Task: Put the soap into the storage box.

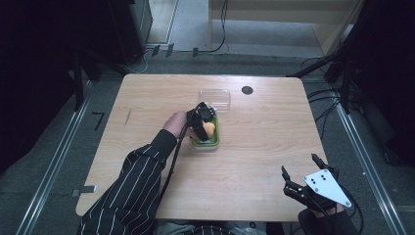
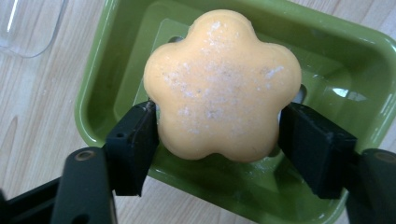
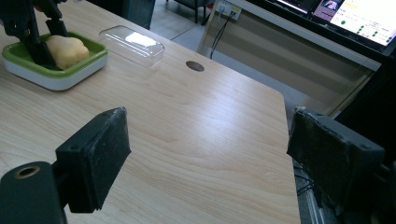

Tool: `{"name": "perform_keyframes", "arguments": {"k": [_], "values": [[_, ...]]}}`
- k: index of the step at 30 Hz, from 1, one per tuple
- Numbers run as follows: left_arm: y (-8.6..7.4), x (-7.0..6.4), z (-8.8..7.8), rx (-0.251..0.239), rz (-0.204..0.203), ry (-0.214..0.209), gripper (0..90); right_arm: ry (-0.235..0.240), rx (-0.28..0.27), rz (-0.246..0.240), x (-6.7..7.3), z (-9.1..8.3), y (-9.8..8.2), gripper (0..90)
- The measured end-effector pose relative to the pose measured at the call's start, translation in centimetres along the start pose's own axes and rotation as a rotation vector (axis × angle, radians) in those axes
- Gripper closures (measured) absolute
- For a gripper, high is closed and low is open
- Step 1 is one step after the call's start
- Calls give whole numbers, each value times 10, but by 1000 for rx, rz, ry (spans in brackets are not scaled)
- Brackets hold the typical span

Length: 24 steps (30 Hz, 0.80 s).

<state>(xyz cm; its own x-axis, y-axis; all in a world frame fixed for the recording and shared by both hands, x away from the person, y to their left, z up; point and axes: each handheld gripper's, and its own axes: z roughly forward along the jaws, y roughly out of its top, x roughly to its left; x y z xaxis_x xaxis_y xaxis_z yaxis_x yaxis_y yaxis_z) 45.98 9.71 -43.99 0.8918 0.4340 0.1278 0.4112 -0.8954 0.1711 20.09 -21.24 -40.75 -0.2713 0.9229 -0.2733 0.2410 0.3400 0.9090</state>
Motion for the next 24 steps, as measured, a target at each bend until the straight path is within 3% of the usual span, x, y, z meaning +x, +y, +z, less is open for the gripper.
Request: {"name": "perform_keyframes", "arguments": {"k": [5,9,15,20,24], "values": [[0,0,-5,5,-26,-2,158,-1,1,0,0,-1,0,134],[-1,-2,-13,31,-58,24,115,-1,-1,-1,0,-1,0,134],[-5,-7,-26,22,-85,36,28,-2,-3,-2,-1,-1,0,133],[-11,-12,-40,-4,-118,38,2,-1,-3,-2,0,-1,0,133],[-17,-20,-47,-10,-113,45,0,0,-5,-5,0,0,1,134]]}}
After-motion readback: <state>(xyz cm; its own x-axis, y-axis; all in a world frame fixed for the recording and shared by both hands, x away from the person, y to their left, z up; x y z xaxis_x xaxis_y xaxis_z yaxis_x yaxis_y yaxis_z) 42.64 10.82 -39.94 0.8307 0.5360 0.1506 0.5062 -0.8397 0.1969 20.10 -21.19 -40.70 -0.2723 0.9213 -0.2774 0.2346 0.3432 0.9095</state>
